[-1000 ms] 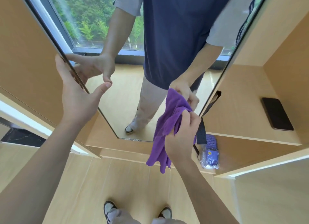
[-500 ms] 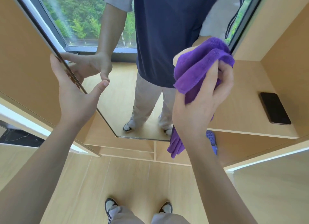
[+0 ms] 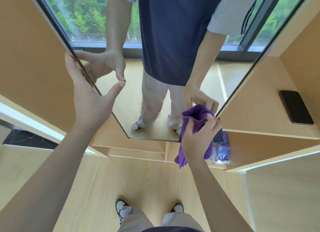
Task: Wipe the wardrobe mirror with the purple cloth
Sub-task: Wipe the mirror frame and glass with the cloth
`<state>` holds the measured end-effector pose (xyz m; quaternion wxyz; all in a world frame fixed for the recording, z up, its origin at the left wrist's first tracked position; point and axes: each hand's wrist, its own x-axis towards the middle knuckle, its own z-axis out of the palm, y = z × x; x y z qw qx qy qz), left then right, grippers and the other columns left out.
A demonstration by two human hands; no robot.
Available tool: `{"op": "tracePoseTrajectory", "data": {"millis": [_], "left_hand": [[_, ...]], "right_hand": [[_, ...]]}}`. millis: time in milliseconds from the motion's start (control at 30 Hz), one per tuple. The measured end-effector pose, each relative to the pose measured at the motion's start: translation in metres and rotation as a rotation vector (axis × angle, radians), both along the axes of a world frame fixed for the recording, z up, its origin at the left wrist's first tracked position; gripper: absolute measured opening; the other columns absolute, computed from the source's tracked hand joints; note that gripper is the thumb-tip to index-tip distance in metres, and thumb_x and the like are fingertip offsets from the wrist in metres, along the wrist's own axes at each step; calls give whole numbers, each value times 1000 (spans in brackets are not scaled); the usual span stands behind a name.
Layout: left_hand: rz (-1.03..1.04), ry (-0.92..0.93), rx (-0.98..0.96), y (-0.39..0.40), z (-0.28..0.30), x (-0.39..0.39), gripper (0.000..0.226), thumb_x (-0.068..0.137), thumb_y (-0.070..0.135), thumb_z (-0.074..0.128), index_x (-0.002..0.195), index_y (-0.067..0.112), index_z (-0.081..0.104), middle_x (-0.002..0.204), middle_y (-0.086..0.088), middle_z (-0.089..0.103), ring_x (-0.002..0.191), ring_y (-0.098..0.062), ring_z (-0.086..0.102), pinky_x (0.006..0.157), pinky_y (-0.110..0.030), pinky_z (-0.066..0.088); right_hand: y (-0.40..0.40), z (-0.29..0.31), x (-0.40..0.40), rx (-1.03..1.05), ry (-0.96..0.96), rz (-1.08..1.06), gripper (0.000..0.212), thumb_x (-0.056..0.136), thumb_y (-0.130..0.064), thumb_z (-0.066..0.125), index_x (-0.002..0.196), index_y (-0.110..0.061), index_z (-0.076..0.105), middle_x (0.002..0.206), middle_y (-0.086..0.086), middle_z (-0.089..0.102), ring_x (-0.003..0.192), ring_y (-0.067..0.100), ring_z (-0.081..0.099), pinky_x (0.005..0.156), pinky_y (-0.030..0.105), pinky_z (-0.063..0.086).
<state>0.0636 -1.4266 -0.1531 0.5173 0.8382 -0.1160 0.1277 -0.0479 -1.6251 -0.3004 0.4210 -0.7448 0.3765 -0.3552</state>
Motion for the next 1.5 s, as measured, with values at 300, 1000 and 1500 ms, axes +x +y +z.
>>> {"op": "tracePoseTrajectory", "data": {"millis": [300,1000,1500], "left_hand": [[-221,283,-1,57,-9,35,70,80,-30,38,125,23,47,109,14,62,108,-3,63,93,-26,52],[-644,337,57,80,-30,90,64,78,-16,66,131,17,53,119,1,69,110,-15,67,93,-30,54],[-519,124,99,71,-35,97,37,89,11,68,72,38,50,68,24,60,66,3,55,62,-12,41]], "right_hand": [[105,13,42,-115,-140,309,58,76,15,52,130,-4,54,135,9,42,125,25,45,100,47,46],[201,88,120,-77,-349,506,69,73,22,44,140,6,48,133,19,40,123,17,44,102,30,46],[173,76,95,-194,-210,470,67,70,14,38,133,-2,55,132,8,51,123,17,50,99,37,49]]}}
